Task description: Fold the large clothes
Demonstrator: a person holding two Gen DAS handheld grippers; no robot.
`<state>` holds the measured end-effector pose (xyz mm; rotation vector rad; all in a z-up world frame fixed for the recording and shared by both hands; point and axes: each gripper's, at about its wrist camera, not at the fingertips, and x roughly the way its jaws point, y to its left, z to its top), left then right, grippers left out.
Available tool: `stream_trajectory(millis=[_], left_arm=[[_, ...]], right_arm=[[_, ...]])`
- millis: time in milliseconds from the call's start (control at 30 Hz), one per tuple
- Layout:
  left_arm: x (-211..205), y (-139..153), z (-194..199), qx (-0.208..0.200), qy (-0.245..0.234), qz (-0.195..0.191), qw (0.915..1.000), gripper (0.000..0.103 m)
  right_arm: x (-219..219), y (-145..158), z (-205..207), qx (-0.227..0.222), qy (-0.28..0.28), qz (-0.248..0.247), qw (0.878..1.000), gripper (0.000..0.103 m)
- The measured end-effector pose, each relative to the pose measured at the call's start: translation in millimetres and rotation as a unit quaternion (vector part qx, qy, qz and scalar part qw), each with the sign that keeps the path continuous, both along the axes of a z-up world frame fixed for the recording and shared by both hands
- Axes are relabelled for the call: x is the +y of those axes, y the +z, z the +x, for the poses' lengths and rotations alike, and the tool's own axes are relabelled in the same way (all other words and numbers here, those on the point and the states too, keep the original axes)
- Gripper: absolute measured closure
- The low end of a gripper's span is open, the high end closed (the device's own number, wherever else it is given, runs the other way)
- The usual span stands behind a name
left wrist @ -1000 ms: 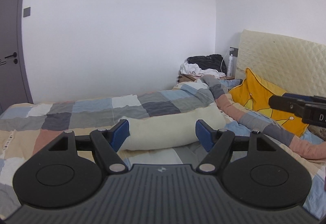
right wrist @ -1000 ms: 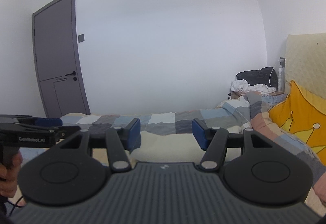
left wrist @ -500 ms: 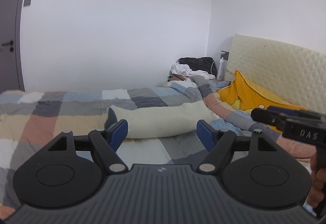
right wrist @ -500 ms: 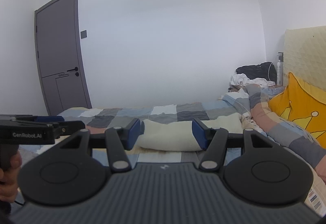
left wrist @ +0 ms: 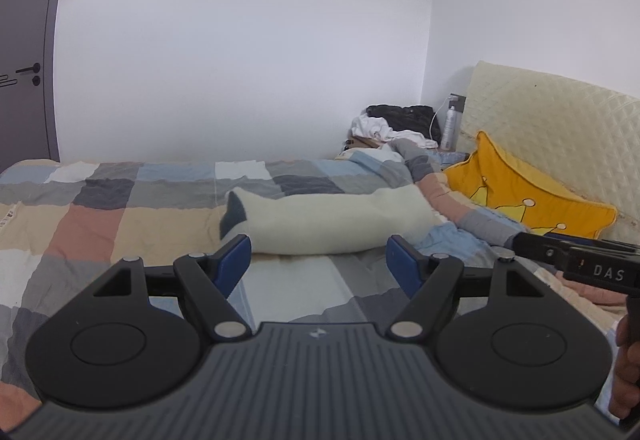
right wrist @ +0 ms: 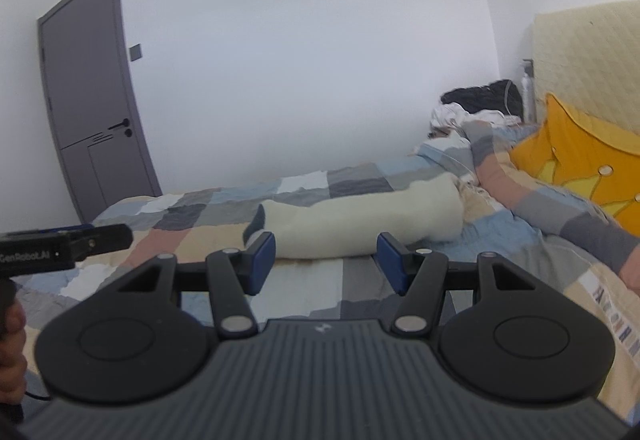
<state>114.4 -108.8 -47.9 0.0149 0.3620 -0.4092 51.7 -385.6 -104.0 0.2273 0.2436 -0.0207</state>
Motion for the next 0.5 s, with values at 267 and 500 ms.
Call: stream_trajectory(millis=[267,500], left_arm=[[0,-19,7,0.007,0.013,0.014,0.9998,0.024],[-1,-24,14,0.011,0.022,0.012,0.9996,0.024]], right_arm=[[10,-8,-4,0.005,-0.018,-0.004,1.0,0.043],[13,-12,-3,0.021,-0.01,-0.008,1.0,0.043]])
